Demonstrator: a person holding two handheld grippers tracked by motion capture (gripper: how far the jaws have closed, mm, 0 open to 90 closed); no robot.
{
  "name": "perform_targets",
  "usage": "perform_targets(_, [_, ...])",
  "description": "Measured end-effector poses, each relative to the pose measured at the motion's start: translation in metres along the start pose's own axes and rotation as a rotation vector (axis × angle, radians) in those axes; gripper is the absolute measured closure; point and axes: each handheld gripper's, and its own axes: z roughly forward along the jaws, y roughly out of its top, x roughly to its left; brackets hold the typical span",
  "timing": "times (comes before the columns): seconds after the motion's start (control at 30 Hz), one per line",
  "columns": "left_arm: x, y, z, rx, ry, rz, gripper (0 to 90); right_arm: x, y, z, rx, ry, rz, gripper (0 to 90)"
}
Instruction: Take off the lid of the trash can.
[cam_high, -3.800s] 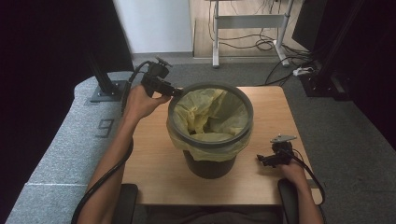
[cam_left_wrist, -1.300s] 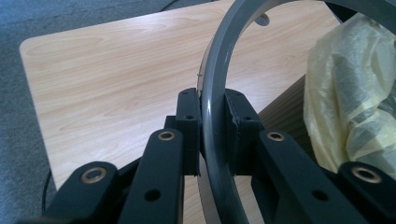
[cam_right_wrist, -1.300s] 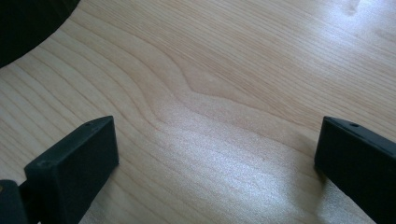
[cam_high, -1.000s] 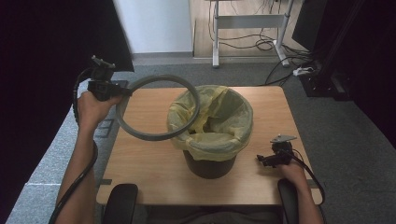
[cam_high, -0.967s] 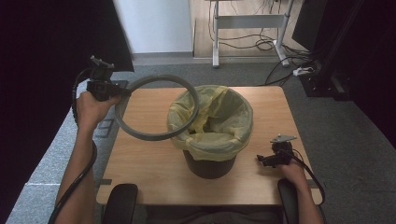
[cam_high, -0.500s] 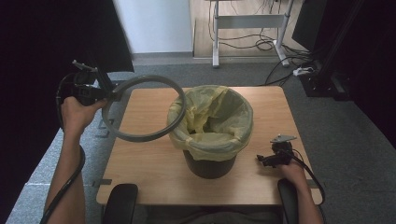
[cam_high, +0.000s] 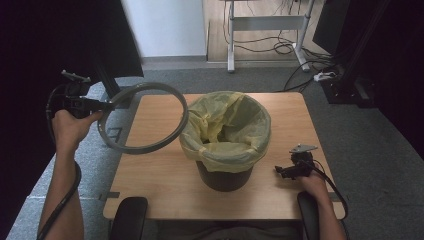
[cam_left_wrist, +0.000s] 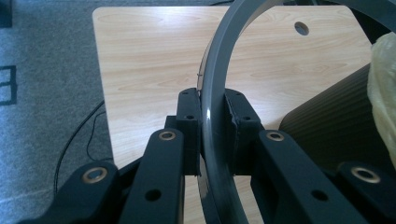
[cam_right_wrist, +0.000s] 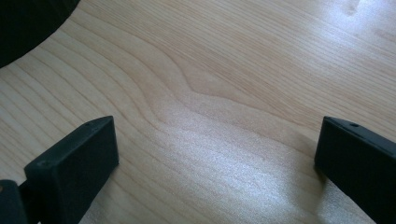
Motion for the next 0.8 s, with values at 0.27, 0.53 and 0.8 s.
perform_targets(0.27, [0.018, -0.012, -0.003, -0.007, 0.000, -0.038, 78.5, 0.000, 0.000, 0.000, -0.001, 0.000, 0.002, 0.0])
perform_targets(0.53, [0.030, -0.023, 0.000, -0.002, 0.001, -0.065, 78.7, 0.000, 0.000, 0.000, -0.001, 0.000, 0.002, 0.0])
perform_targets(0.8, [0.040, -0.036, 0.013, -0.002, -0.004, -0.092, 78.7, 0.000, 0.000, 0.000, -0.001, 0.000, 0.002, 0.0])
